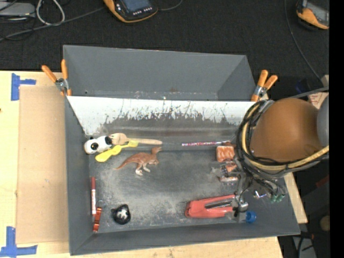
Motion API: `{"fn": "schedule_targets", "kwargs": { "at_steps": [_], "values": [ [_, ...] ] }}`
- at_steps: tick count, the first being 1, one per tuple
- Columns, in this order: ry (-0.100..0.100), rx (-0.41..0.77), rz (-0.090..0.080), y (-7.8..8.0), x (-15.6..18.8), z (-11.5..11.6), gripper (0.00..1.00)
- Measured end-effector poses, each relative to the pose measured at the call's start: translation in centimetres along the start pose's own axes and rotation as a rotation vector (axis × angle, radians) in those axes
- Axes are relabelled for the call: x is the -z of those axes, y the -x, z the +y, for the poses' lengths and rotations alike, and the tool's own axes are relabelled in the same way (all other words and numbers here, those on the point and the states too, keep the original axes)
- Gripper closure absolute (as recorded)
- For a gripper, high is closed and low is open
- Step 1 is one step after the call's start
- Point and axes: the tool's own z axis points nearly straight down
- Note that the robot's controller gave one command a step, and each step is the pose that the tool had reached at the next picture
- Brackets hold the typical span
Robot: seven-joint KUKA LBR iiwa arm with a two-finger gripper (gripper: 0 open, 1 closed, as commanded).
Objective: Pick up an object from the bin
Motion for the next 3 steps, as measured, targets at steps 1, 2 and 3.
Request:
{"fn": "schedule_targets", "kwargs": {
  "at_steps": [1,2,3],
  "values": [
    [0.002,0.126,-0.007,0.0,-2.5,0.2,0.0],
    [0.005,0.035,0.01,0.6,-7.9,2.6,0.0],
    [0.002,-0.024,-0.004,0.0,-9.2,-0.6,1.0]
  ]
}}
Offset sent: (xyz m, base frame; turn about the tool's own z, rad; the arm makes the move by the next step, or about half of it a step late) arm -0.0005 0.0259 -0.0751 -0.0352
